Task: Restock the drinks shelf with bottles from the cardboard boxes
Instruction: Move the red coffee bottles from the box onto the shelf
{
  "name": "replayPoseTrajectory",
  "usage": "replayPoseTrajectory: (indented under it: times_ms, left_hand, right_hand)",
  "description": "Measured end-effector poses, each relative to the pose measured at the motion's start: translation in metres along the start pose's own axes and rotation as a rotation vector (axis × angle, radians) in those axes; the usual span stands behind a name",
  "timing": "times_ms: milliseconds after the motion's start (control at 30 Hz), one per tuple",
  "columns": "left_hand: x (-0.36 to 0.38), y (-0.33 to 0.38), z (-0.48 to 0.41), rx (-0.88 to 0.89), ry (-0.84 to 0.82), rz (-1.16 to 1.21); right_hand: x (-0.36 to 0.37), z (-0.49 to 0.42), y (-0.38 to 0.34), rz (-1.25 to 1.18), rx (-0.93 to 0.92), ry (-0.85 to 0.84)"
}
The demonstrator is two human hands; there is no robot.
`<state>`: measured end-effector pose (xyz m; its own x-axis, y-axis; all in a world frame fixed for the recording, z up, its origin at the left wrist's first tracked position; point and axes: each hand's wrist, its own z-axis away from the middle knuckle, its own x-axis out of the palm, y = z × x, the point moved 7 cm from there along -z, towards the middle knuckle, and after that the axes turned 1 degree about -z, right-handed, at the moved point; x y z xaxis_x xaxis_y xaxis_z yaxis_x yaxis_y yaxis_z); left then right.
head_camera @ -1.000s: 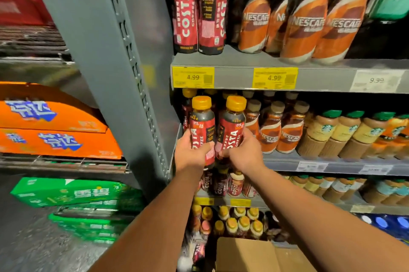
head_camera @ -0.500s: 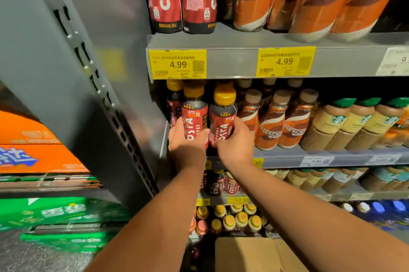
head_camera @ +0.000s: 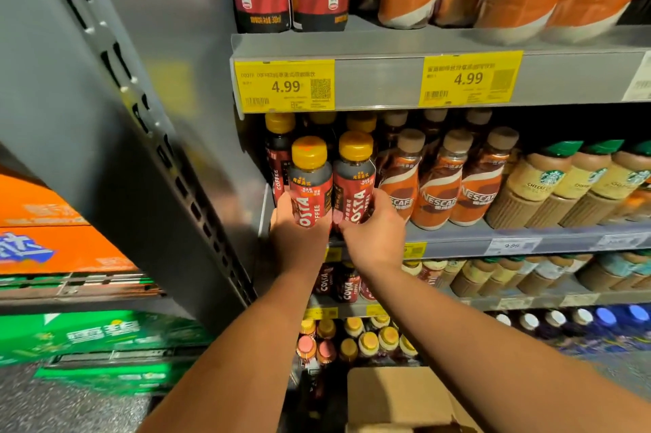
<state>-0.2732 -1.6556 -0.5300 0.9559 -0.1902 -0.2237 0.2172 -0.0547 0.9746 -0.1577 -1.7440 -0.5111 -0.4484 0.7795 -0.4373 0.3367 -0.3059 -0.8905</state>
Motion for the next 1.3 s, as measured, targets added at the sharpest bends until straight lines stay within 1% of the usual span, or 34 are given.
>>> replayPoseTrajectory:
  times_ms: [133, 267, 333, 433, 500, 667, 833, 1000, 1133, 1300]
  left_hand:
    - [0.003, -0.008, 0.003, -0.052, -0.09, -0.007]
    - [0.003, -0.005, 0.003, -0.003, -0.075, 0.033]
    - [0.004, -0.008, 0.004, -0.016, -0.071, 0.019]
    - [0.004, -0.009, 0.006, -0.003, -0.058, 0.026]
    - [0.004, -0.009, 0.006, -0.019, -0.055, 0.034]
    - [0.0, -0.011, 0.005, -0.105, -0.059, 0.139]
    - [0.0, -0.005, 0.002, -0.055, -0.072, 0.075]
    - [0.002, -0.007, 0.002, -0.065, -0.105, 0.059]
    - [0.002, -0.007, 0.001, -0.038, -0.116, 0.048]
    - [-0.001, -0.009, 0.003, -0.045, -0.055, 0.029]
  right_hand:
    - [-0.004, -0.001, 0.002, 0.028, -0.006, 0.055]
    - [-0.009, 0.004, 0.008, -0.037, 0.047, 0.084]
    - [-0.013, 0.005, 0.011, -0.064, 0.079, 0.081]
    - [-0.015, 0.006, 0.013, -0.051, 0.094, 0.092]
    - [-0.016, 0.006, 0.013, -0.042, 0.09, 0.112]
    - [-0.021, 0.005, 0.015, -0.041, 0.125, 0.113]
    - [-0.022, 0.003, 0.015, -0.041, 0.134, 0.122]
    - [-0.021, 0.004, 0.017, -0.017, 0.16, 0.162]
    - [-0.017, 0.005, 0.017, -0.009, 0.166, 0.176]
    - [-0.017, 0.005, 0.014, 0.02, 0.103, 0.127]
